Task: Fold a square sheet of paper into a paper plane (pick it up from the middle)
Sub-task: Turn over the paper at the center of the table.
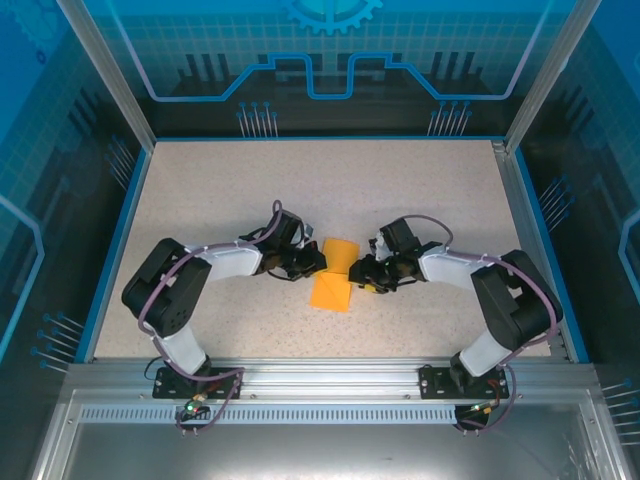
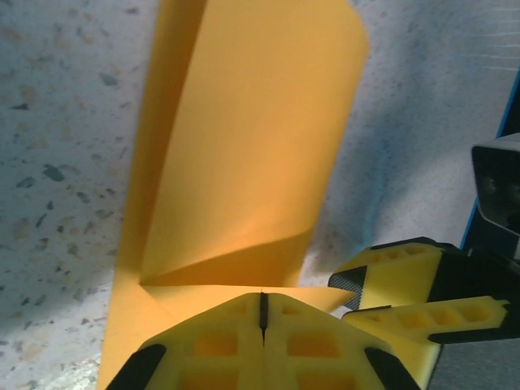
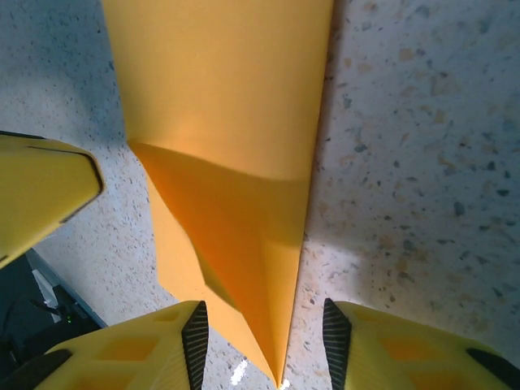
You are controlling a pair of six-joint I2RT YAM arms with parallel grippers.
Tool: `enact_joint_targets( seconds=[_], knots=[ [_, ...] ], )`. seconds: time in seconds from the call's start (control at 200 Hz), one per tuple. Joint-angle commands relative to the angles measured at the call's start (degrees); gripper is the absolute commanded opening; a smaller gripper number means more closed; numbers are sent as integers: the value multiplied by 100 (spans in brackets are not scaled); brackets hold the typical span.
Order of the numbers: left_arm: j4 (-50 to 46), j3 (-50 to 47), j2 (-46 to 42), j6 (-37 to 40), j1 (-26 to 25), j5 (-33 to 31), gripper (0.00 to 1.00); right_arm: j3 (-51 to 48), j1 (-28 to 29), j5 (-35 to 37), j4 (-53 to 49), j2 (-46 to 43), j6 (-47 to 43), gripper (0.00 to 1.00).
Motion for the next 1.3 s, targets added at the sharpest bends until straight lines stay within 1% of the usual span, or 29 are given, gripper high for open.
enact_joint_targets(
  seconds=[0.0, 0.17, 0.615, 0.98, 1.296],
  knots=[
    [-59, 61, 138, 79, -16, 64, 3, 101, 37, -311, 242, 219, 145, 45],
    [-29, 59, 183, 70, -17, 81, 3, 254, 155, -290, 193, 414, 101, 45],
    [-150, 216, 560, 135, -20, 38, 4, 241, 166, -285, 399, 577, 260, 44],
    [-156, 194, 537, 131, -18, -5, 5, 306, 146, -409, 498, 656, 359, 44],
    [-276, 192, 521, 163, -19, -136, 5, 174, 67, -487, 756, 613, 549, 44]
  ],
)
